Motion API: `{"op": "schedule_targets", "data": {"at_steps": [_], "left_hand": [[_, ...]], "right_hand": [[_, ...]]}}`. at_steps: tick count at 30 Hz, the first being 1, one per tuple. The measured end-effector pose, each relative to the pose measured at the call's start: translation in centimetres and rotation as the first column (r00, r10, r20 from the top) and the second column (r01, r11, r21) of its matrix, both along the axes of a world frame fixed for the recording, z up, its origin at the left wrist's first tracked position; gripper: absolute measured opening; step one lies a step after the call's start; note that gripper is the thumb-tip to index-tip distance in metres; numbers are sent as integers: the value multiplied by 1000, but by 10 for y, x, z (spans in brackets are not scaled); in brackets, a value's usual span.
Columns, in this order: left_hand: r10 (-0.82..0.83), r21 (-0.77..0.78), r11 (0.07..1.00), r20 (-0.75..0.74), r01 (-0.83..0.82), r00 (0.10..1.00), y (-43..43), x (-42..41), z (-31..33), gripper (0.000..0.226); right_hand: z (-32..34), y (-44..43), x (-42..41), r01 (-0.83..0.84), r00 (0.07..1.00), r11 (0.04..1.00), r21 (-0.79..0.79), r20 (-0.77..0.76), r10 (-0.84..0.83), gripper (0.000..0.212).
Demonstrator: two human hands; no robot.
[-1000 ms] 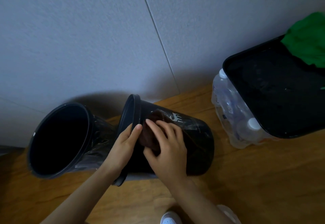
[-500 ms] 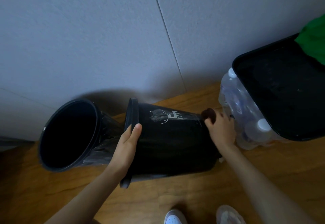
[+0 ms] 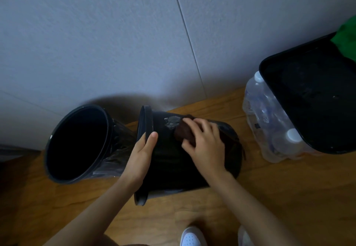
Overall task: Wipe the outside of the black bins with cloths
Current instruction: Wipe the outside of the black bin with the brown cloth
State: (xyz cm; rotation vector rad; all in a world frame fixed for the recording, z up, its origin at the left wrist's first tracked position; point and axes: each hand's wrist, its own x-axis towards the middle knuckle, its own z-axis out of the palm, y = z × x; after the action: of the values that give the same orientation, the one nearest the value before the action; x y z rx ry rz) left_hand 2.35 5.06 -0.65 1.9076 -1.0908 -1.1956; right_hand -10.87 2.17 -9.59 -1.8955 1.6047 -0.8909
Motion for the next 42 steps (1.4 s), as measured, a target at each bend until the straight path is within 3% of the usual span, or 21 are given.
{"op": "schedule_targets", "data": {"at_steps": [2, 8, 10, 13, 17, 21, 24, 27, 29, 32, 35, 39, 42], "left_hand": [[12, 6, 1000, -13, -12, 1000, -2, 2, -1, 24], [59, 67, 996, -121, -51, 991, -6, 5, -1, 26], [77, 141, 989, -231, -45, 970, -7, 7, -3, 44], [84, 209, 978, -331, -14, 940, -11, 6, -3, 26], [89, 196, 981, -406, -8, 909, -19, 8, -2, 40], [78, 173, 985, -365, -14, 928, -19, 7, 0, 45], [85, 159, 986, -275, -42, 958, -15, 5, -2, 22], [63, 188, 982, -187, -27, 980, -12, 3, -5, 65], [39, 200, 980, -154, -8, 987, -10, 2, -5, 73], [18, 182, 983, -93, 0, 995, -8, -2, -1, 48], [19, 148, 989, -101, -4, 995, -8, 0, 0, 45], [9, 139, 990, -141, 10, 990, -5, 0, -2, 82], [48, 142, 989, -144, -27, 988, -7, -2, 2, 69]], "right_hand": [[-8, -22, -12, 2, 999, 995, 96, -40, 2, 47], [-48, -50, -63, 219, 965, 921, 321, -213, -155, 41], [-56, -48, -71, 245, 960, 913, 327, -216, -180, 42], [-59, -43, -75, 257, 959, 920, 295, -192, -207, 43], [-54, -35, -77, 228, 971, 944, 239, -130, -201, 42], [-40, -3, -68, 209, 977, 954, 215, -15, -211, 48], [-24, 32, -47, 182, 969, 953, 242, 121, -216, 56], [-5, 53, -16, 146, 963, 977, 157, 202, -177, 61], [10, 58, 5, 91, 974, 992, 85, 201, -107, 61], [28, 48, 25, 47, 988, 999, -1, 146, -46, 53], [33, 23, 26, -11, 996, 999, -30, 83, 13, 50], [19, -20, 7, 31, 998, 989, 148, 42, -38, 43], [-5, -42, -18, 109, 994, 949, 294, -44, -101, 42]]}}
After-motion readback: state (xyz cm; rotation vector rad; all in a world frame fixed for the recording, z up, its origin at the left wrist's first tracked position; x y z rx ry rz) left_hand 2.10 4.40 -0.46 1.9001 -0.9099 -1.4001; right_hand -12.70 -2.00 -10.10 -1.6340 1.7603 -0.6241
